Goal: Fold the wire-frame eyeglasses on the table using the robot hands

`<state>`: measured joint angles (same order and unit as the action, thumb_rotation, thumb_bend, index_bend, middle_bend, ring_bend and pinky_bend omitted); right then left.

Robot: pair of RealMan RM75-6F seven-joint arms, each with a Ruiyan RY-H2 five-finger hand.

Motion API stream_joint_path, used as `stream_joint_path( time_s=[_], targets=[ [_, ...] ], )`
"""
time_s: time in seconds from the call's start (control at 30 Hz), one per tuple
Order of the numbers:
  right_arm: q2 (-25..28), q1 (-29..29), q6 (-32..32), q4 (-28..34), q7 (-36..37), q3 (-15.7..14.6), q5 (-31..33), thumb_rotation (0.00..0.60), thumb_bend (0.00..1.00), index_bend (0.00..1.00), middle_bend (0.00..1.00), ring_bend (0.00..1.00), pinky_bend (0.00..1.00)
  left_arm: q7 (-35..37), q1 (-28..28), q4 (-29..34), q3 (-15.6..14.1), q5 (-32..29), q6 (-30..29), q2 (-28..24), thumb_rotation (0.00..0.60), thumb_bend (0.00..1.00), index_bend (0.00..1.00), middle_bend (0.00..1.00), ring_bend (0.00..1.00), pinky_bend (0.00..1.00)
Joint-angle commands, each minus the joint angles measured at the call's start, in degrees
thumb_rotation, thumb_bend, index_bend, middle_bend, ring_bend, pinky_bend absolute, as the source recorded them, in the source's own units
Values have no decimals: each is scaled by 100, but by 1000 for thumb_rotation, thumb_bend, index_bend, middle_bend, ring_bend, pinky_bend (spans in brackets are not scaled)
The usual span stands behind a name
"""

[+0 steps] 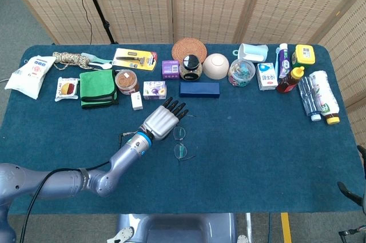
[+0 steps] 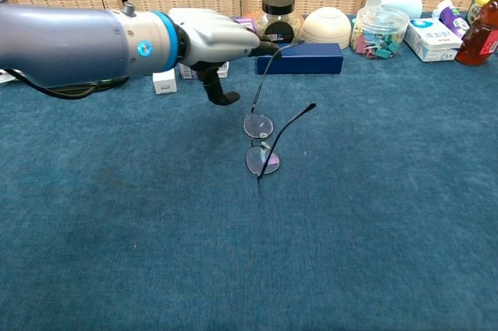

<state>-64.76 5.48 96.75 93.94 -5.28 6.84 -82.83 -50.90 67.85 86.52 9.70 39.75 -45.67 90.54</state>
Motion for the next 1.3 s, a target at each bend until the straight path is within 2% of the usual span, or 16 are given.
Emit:
stream_joint_path(
  time_s=[0.03, 0.43, 0.7, 0.93, 1.13, 1.3],
  targets=[
    [3, 11, 8, -14, 25, 4, 11, 600, 2, 125, 31, 0, 0, -101, 166, -68, -14, -174, -14, 107, 499, 440, 5, 12, 2, 7],
    [-11, 45, 27, -60, 175, 20, 38, 600, 2, 125, 31, 0, 0, -439, 774, -375, -102, -648, 57, 501, 498, 443, 1, 11, 1, 6],
    [24, 101, 35, -98, 356, 18, 77, 600, 2, 124, 30, 0, 0, -888, 1532, -1119, -141, -1407, 351, 1100, 501, 445, 0, 5, 1, 4],
    [38, 138, 44, -101, 433, 21, 104, 600, 2, 124, 30, 0, 0, -1029, 1966, -1592, -192, -1826, 465, 1419, 505, 448, 0, 0, 0, 2],
    [56, 133, 18, -93, 458, 37, 120, 600, 2, 123, 30, 0, 0, -855, 2060, -1687, -145, -1929, 455, 1438, 504, 449, 0, 0, 0, 0],
    [101, 82, -57, -83, 489, 43, 79, 600, 2, 123, 29, 0, 0, -368, 1840, -1320, -16, -1770, 245, 1130, 505, 448, 0, 0, 0, 0]
  ],
)
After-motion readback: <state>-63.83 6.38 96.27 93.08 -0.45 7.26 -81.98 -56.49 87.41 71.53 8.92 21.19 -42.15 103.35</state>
